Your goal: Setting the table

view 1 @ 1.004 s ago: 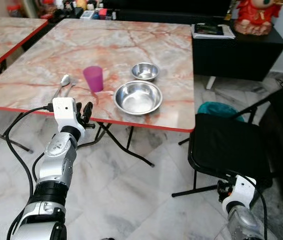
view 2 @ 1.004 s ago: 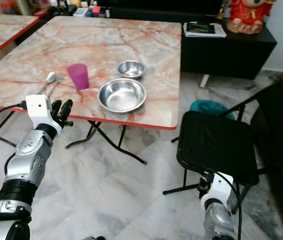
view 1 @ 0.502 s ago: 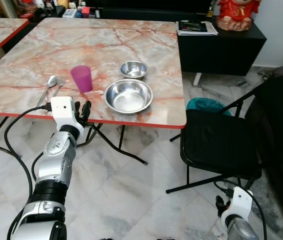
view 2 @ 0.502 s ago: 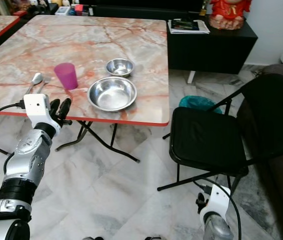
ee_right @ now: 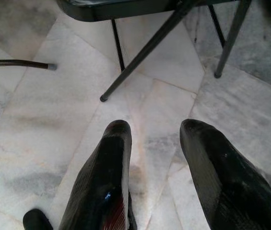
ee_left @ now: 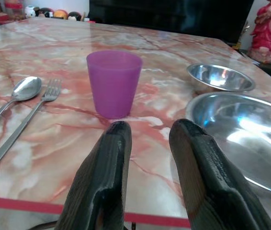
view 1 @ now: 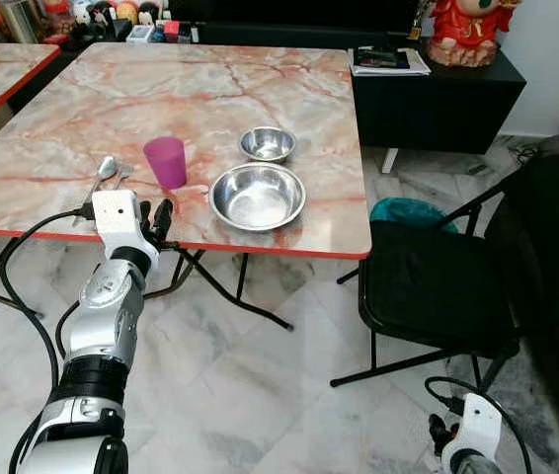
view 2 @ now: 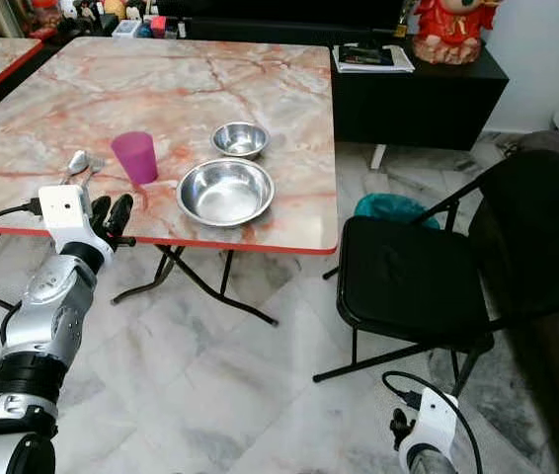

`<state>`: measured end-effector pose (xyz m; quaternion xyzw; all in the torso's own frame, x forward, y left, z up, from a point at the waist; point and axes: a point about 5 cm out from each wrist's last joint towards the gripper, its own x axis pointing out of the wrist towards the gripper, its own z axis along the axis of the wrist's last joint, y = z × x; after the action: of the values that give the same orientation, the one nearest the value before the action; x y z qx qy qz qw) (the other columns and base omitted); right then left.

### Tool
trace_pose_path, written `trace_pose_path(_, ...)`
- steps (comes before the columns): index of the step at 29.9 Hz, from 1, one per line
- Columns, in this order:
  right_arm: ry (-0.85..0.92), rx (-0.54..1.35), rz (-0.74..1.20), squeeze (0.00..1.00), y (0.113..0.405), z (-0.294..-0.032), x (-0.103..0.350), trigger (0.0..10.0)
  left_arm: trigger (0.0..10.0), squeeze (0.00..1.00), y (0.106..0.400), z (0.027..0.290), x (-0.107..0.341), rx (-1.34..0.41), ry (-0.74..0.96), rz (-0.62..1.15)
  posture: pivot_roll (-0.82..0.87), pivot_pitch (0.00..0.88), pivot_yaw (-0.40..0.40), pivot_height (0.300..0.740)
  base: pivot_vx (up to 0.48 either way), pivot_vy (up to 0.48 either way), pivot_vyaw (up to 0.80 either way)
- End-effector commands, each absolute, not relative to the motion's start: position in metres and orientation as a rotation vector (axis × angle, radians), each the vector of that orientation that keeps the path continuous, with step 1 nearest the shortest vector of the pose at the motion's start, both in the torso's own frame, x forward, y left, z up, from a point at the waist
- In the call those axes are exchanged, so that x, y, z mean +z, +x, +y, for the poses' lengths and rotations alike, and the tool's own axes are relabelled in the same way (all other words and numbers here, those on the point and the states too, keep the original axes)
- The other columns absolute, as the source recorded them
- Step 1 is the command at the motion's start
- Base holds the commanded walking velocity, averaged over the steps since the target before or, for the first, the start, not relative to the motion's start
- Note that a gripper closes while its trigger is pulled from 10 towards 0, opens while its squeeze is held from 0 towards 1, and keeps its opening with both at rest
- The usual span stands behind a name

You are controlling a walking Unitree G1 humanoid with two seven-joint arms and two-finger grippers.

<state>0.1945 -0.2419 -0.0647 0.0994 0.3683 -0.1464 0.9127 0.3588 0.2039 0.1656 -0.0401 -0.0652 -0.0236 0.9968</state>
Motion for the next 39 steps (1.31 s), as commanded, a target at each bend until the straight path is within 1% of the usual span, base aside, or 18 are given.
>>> trace_pose_path(1,0.213,-0.301,0.776,0.00,0.192,-0.241,-0.067,10.0,10.0,0.00,0.360,0.204,0.172,-0.048,-0.088,-0.149,-0.03,0.136,-0.019,0.740,0.289,0.000,0.00)
trace_pose_path(5,0.210,-0.291,0.801,0.00,0.188,-0.241,-0.069,10.0,10.0,0.00,0.360,0.204,0.173,-0.049,-0.092,-0.152,-0.03,0.134,-0.022,0.740,0.286,0.000,0.00)
trace_pose_path(8,0.214,-0.293,0.833,0.00,0.182,-0.241,-0.072,10.0,10.0,0.00,0.360,0.203,0.174,-0.051,-0.096,-0.156,-0.03,0.134,-0.023,0.740,0.285,0.000,0.00)
trace_pose_path(12,0.179,-0.287,0.897,0.00,0.169,-0.243,-0.079,10.0,10.0,0.00,0.360,0.200,0.176,-0.067,-0.095,-0.163,-0.03,0.134,-0.024,0.740,0.283,0.000,0.00)
trace_pose_path(15,0.182,-0.286,0.902,0.00,0.167,-0.242,-0.080,10.0,10.0,0.00,0.360,0.199,0.176,-0.067,-0.098,-0.166,-0.03,0.134,-0.024,0.740,0.282,0.000,0.00)
trace_pose_path(19,0.182,-0.275,0.900,0.00,0.173,-0.242,-0.077,10.0,10.0,0.00,0.361,0.200,0.178,-0.069,-0.098,-0.172,-0.03,0.133,-0.023,0.740,0.283,0.000,0.00)
trace_pose_path(27,0.165,-0.298,0.917,0.00,0.171,-0.250,-0.076,10.0,10.0,0.00,0.361,0.200,0.180,-0.072,-0.104,-0.178,-0.03,0.132,-0.026,0.740,0.280,0.000,0.00)
trace_pose_path(32,0.171,-0.294,0.936,0.00,0.171,-0.244,-0.079,10.0,10.0,0.00,0.361,0.199,0.180,-0.082,-0.110,-0.179,-0.03,0.133,-0.027,0.740,0.280,0.000,0.00)
trace_pose_path(34,0.171,-0.266,0.940,0.00,0.173,-0.237,-0.080,10.0,10.0,0.00,0.361,0.197,0.181,-0.091,-0.117,-0.181,-0.03,0.133,-0.027,0.740,0.264,0.000,-0.66)
trace_pose_path(36,0.171,-0.266,0.939,0.00,0.174,-0.237,-0.079,10.0,10.0,0.00,0.361,0.196,0.181,-0.097,-0.117,-0.182,-0.03,0.132,-0.027,0.740,0.262,0.000,-0.65)
trace_pose_path(39,0.171,-0.263,0.940,0.00,0.172,-0.238,-0.079,10.0,10.0,0.00,0.361,0.196,0.181,-0.101,-0.118,-0.182,-0.03,0.133,-0.027,0.740,0.262,0.000,0.00)
